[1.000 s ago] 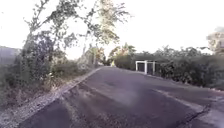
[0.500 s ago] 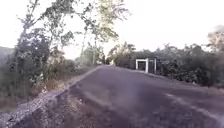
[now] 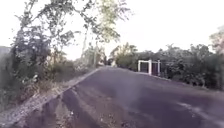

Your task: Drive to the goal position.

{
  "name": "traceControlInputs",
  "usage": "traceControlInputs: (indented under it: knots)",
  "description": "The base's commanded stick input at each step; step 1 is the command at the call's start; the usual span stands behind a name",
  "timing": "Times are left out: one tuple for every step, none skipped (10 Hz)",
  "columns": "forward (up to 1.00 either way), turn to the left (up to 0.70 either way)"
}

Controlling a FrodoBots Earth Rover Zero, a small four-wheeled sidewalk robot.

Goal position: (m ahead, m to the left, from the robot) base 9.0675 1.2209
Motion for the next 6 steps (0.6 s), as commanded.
traceControlInputs:
  knots:
    - [1.00, 0.00]
    - [1.00, 0.00]
    - [1.00, 0.00]
    - [1.00, 0.00]
    - [1.00, 0.00]
    - [1.00, 0.00]
